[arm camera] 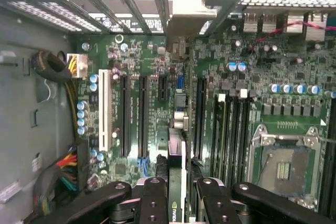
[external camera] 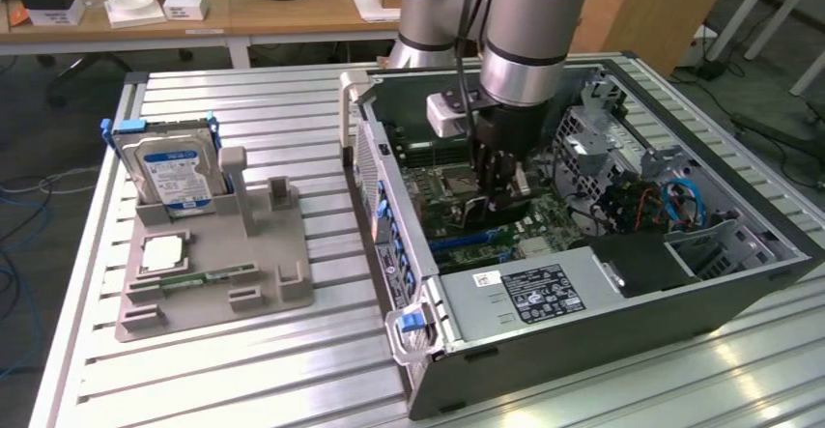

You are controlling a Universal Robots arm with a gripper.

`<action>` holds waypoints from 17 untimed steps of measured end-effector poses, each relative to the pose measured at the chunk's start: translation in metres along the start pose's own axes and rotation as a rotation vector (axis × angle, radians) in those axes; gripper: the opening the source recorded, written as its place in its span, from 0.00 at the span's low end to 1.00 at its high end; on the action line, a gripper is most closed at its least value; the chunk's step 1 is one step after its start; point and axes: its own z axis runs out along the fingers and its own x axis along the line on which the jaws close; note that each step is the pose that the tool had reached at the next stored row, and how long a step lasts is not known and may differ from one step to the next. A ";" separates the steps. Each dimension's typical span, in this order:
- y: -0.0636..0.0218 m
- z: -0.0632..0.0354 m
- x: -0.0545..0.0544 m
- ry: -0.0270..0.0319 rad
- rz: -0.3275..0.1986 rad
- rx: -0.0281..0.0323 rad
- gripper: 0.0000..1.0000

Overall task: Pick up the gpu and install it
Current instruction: 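Insert the gpu into the slot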

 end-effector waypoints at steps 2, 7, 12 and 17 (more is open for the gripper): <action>0.0041 0.0011 0.000 -0.0002 0.000 0.0013 0.26; 0.0053 0.0014 0.000 0.0000 0.000 0.0013 0.26; 0.0064 0.0020 0.000 -0.0002 0.000 0.0018 0.26; 0.0087 0.0027 0.000 0.0000 0.000 0.0019 0.26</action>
